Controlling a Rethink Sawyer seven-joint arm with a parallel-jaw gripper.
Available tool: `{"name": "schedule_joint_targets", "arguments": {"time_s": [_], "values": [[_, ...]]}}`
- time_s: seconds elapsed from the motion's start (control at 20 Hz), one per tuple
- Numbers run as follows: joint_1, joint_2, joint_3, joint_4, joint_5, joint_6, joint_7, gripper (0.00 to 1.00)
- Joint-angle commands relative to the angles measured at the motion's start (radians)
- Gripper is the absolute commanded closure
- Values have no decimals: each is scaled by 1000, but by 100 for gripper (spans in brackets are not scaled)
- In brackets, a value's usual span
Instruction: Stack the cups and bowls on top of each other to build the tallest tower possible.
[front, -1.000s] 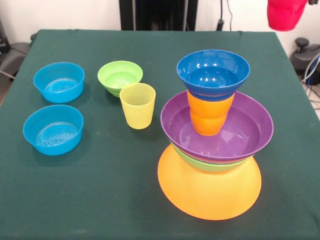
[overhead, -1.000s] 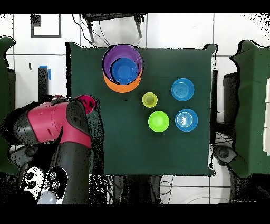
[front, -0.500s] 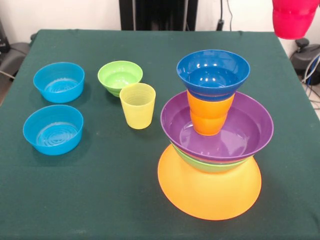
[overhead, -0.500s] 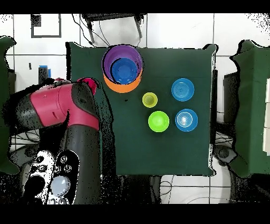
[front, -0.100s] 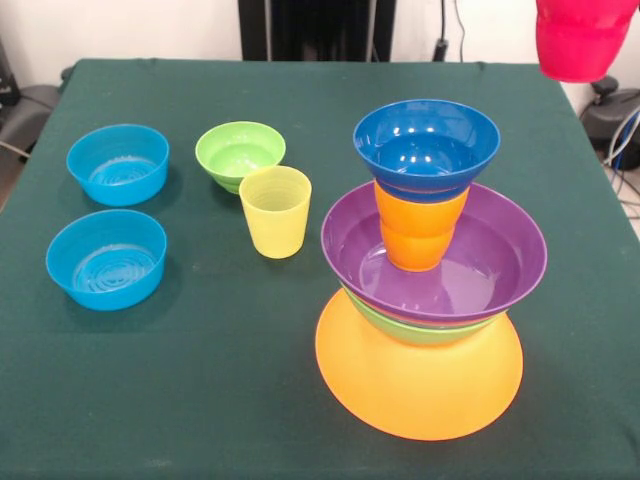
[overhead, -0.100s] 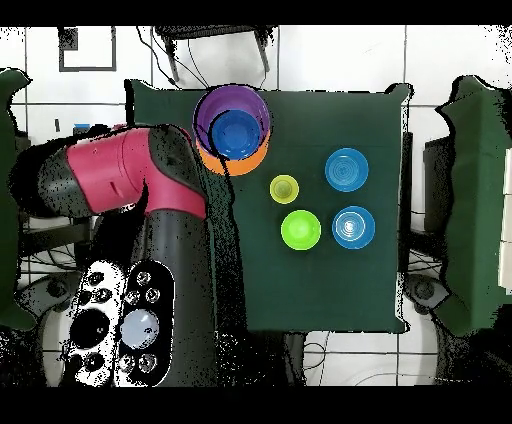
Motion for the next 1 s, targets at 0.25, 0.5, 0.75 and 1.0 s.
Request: {"name": "schedule_joint_targets", "arguments": {"time_s": [0.25, 0.5, 0.75, 1.0], "values": [[-73, 75, 147, -54, -121, 100, -332, 100], [-78, 93, 160, -62, -145, 70, -317, 100], [-109, 76, 178, -18, -165, 45, -345, 100], [-121, 74, 182, 29, -202, -7, -332, 100]]}}
